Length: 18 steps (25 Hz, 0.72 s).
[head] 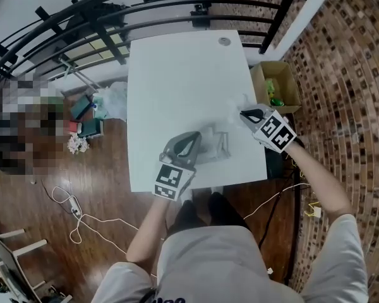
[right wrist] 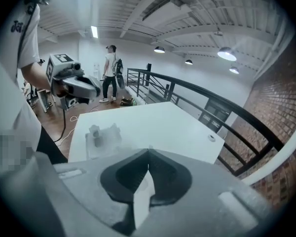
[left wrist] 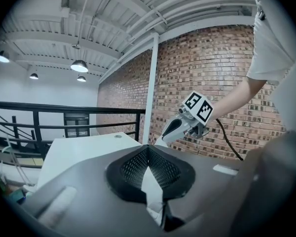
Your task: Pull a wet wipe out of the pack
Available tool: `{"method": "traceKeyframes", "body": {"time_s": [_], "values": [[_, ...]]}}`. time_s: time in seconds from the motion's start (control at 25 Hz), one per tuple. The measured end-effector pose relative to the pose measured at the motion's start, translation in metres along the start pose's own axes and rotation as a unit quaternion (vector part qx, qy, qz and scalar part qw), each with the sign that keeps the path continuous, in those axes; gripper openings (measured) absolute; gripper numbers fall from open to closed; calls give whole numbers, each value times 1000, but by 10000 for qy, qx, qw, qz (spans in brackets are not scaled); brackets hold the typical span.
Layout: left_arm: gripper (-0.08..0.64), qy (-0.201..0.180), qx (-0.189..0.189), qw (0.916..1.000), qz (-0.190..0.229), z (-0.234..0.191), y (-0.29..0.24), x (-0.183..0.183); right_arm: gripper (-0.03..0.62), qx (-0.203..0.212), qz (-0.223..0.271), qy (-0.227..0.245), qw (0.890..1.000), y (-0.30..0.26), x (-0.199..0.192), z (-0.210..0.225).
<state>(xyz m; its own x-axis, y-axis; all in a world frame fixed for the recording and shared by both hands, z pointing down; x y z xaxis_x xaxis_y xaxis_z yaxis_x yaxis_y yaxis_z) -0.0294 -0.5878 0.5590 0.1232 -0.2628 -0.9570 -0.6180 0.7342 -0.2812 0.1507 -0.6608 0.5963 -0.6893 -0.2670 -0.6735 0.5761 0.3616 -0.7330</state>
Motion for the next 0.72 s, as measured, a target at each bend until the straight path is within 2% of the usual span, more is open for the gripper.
{"method": "traceKeyframes", "body": {"time_s": [0.2, 0.36, 0.44, 0.6, 0.72], "values": [[15, 17, 69, 9999, -86, 1, 0, -5, -8, 23, -396, -360, 9986, -47, -49, 6], [15, 53, 160, 9998, -121, -3, 5, -8, 9, -195, -808, -734, 9938, -63, -84, 11], [15, 55, 207, 9997, -143, -6, 7, -9, 92, -380, -772, -965, 9916, -63, -94, 18], [15, 197, 333, 9992, -69, -11, 12, -6, 98, -858, -406, -1374, 9860, -49, -97, 24], [15, 215, 384, 9990, 60, -10, 20, 3, 97, -1135, -67, -1448, 9829, -26, -84, 12]]}}
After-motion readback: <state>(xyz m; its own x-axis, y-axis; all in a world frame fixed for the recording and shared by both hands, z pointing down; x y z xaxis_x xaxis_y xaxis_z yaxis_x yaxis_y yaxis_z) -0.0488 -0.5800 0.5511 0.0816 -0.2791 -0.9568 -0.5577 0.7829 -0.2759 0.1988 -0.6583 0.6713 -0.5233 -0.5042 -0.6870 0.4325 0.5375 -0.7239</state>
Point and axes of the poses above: the fingertips, and each gripper's own axes: y backward along the fingers, z to its right, x out of its top, the point moved 4 cm from there along y, backward along the fingers, and after that the axes turned 5 degrees about x, right-handed, at the moved point
